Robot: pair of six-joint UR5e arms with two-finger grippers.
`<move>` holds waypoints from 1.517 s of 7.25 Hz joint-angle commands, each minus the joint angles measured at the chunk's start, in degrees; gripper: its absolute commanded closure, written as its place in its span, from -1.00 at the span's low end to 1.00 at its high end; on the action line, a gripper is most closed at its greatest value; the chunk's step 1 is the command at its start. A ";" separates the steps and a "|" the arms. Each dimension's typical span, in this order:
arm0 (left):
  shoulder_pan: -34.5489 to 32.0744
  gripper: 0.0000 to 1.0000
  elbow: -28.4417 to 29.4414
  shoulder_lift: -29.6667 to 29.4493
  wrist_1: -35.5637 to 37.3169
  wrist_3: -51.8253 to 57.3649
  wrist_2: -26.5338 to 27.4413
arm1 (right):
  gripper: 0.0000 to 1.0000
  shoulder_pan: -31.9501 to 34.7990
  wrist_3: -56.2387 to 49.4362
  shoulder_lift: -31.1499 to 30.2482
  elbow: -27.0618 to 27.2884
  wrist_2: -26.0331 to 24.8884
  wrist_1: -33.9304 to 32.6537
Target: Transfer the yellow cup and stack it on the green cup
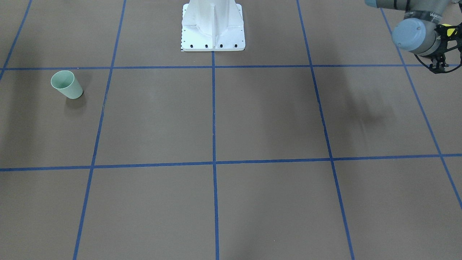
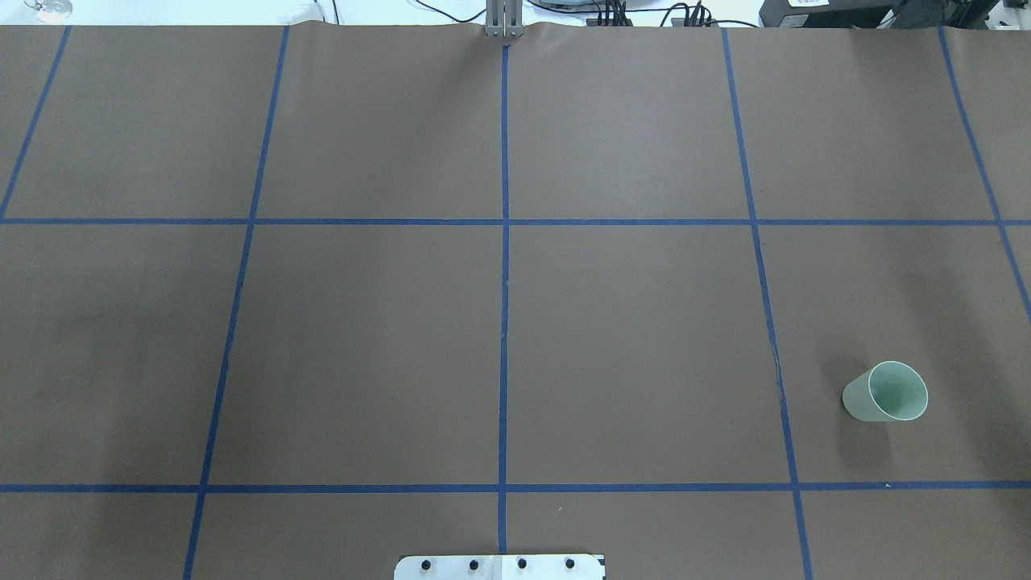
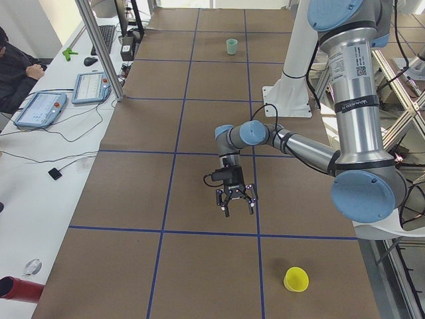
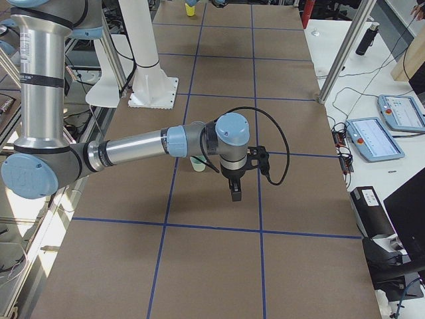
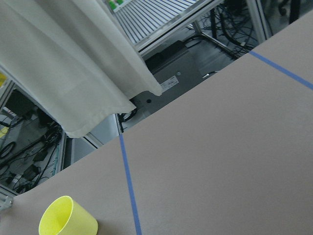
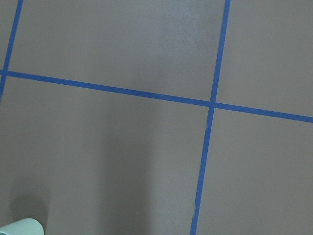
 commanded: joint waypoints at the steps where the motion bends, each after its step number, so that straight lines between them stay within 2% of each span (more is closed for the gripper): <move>1: 1.88 -1.00 11.16 -0.79 -1.29 -11.46 -0.10 | -0.99 -0.02 -0.13 -0.19 -0.05 -1.66 -0.09; 2: 2.84 -1.00 14.87 -0.61 -3.48 -16.72 -0.19 | -0.99 -0.02 -0.13 -0.28 -0.04 -0.88 0.00; 5: 5.92 -1.00 28.83 -0.61 -13.75 -26.59 -7.98 | -0.99 -0.10 1.19 -0.37 0.04 -0.61 0.53; 6: 7.84 -1.00 31.75 -0.52 -14.92 -28.97 -11.23 | -0.99 -0.10 1.11 -0.72 0.13 -0.61 0.61; 8: 8.74 -1.00 32.05 -0.44 -14.93 -29.96 -13.98 | -0.99 -0.10 1.10 -1.25 0.74 -0.35 0.53; 11: 9.01 -1.00 31.96 -0.26 -13.36 -29.79 -14.07 | -0.99 -0.10 1.02 -1.78 0.84 -0.43 0.62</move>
